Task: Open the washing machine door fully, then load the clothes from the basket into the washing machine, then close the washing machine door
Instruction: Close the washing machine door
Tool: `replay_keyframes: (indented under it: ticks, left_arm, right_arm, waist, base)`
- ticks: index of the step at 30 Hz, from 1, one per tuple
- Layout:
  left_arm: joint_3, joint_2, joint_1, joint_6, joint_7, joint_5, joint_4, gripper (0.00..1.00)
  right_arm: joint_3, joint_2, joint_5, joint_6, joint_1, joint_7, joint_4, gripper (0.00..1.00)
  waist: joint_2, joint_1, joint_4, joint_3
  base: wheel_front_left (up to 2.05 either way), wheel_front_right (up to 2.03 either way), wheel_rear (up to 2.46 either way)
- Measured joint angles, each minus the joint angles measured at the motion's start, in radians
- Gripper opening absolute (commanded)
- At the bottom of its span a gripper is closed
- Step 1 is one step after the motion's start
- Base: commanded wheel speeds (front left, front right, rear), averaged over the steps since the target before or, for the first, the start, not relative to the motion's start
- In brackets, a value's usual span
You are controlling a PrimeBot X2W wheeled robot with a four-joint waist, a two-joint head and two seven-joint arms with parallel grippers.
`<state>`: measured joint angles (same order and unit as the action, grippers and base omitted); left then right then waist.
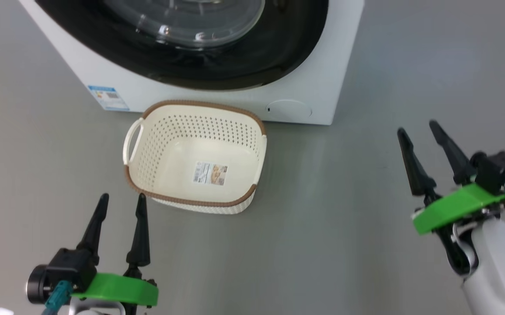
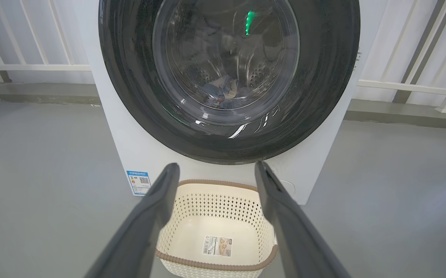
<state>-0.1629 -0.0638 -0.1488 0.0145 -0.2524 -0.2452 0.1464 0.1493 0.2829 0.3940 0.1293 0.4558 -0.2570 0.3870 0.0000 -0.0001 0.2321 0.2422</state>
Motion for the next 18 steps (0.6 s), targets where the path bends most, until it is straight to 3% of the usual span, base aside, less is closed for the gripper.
replay_keyframes:
  ticks: [10, 18]
  left_arm:
    - [-0.001, -0.030, 0.066, 0.000, 0.007, -0.002, 0.003, 1.00]
    - [-0.001, -0.039, 0.104, 0.000, 0.020, -0.006, 0.003, 1.00]
  right_arm:
    - [-0.146, -0.089, -0.093, 0.000, -0.240, 0.035, -0.123, 1.00]
    - [-0.190, -0.144, -0.108, 0.000, -0.351, 0.063, -0.218, 1.00]
  waist:
    - [0.0000, 0.0000, -0.064, -0.083]
    - [0.0000, 0.0000, -0.096, -0.138]
  base:
    - [0.00, 0.00, 0.00]
    - [0.00, 0.00, 0.00]
